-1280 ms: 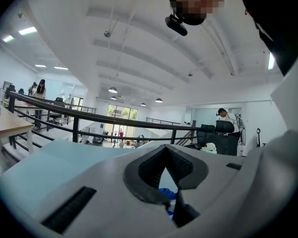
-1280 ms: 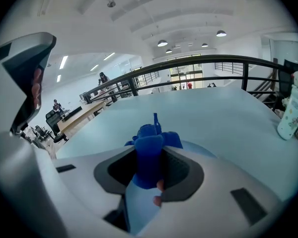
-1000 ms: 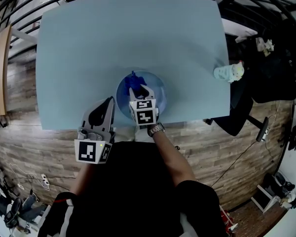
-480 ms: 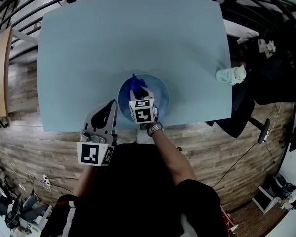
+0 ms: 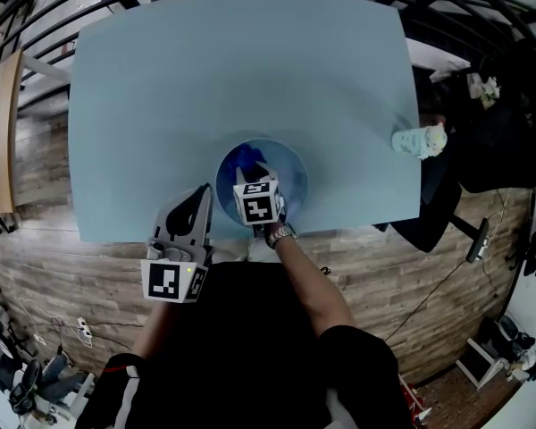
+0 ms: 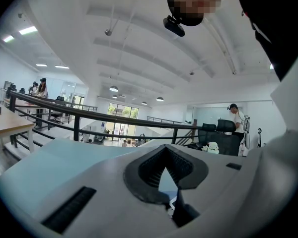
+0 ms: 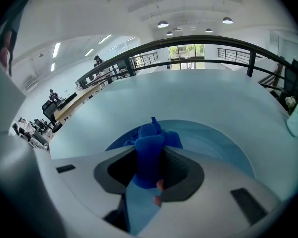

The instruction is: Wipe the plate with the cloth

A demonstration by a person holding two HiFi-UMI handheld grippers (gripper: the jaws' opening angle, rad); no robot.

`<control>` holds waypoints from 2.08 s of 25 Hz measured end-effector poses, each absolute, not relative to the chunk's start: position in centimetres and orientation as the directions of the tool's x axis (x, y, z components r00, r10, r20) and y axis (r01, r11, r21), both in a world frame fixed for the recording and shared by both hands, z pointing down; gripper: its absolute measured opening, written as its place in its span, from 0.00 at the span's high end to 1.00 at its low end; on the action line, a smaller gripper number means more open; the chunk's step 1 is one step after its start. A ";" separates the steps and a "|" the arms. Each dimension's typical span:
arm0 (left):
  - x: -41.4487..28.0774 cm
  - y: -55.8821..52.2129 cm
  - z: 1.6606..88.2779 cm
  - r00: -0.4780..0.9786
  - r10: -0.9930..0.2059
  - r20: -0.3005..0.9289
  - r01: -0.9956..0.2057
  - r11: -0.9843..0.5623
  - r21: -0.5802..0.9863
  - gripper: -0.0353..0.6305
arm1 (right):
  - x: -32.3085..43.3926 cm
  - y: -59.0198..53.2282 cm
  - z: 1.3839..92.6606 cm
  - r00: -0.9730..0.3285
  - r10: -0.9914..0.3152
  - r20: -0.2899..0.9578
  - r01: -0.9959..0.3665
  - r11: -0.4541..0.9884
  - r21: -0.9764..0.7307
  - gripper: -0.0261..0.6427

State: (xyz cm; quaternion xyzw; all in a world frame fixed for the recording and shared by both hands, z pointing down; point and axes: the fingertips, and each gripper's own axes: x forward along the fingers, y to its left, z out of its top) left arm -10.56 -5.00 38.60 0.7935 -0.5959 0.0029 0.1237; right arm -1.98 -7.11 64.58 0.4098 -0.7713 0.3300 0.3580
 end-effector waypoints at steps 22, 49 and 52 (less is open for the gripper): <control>-10.3 -5.1 38.5 0.329 -0.934 0.142 -0.937 -0.304 0.172 0.95 | 0.0 -7.4 65.0 -0.375 -0.403 0.835 -0.896 0.388 -0.215 0.78; -8.4 -3.6 38.6 0.348 -0.928 0.133 -0.928 -0.322 0.187 0.95 | 6.6 -7.6 65.5 -0.261 -0.429 0.865 -0.956 0.241 -0.169 0.78; -8.5 -3.3 38.7 0.348 -0.927 0.139 -0.930 -0.323 0.178 0.94 | 7.2 -7.4 65.2 -0.235 -0.438 0.868 -0.965 0.209 -0.156 0.78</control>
